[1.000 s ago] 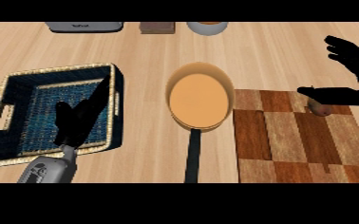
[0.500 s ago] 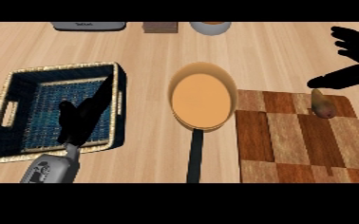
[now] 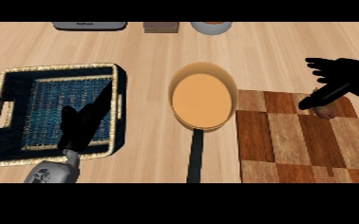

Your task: Pick the pear from the cutting board and place it in the pot

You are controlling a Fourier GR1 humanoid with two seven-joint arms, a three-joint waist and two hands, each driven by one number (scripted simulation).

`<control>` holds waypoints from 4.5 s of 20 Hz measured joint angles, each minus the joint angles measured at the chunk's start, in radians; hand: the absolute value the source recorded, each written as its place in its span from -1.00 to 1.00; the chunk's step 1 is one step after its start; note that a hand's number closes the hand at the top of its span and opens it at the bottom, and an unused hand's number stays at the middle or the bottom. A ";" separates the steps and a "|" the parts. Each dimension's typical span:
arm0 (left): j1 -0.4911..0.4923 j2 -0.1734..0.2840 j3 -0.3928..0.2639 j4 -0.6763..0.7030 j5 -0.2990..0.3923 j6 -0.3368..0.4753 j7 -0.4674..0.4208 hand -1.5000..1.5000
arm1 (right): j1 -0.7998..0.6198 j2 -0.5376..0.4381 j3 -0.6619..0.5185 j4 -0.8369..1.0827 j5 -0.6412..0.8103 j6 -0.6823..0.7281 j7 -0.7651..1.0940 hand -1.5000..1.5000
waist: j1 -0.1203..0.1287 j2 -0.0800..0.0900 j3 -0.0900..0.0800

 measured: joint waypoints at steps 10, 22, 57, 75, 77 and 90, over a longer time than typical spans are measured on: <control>0.004 -0.011 0.030 0.015 -0.018 -0.023 -0.006 0.00 | 0.081 -0.043 -0.037 0.100 0.106 0.098 -0.186 -1.00 | -0.014 -0.004 0.002; 0.006 -0.027 0.059 0.012 -0.037 -0.037 0.009 0.00 | 0.175 0.024 -0.170 0.144 0.040 0.111 -0.326 -1.00 | -0.023 -0.006 0.000; 0.011 -0.072 0.085 -0.010 -0.089 -0.069 0.013 0.00 | 0.244 0.157 -0.252 0.248 0.100 0.279 -1.074 1.00 | -0.009 -0.004 -0.006; 0.015 -0.081 0.118 0.009 -0.102 -0.095 0.001 0.00 | 0.275 0.058 -0.259 0.011 0.265 0.127 -1.418 1.00 | -0.026 -0.009 0.002; 0.024 -0.084 0.120 0.000 -0.103 -0.093 -0.005 0.00 | 0.275 0.049 -0.264 -0.052 0.273 0.108 -1.398 1.00 | -0.027 -0.009 0.001; 0.012 -0.094 0.126 0.013 -0.122 -0.110 -0.004 0.00 | 0.122 0.068 -0.196 -0.467 0.300 0.036 -0.922 1.00 | -0.022 -0.010 0.001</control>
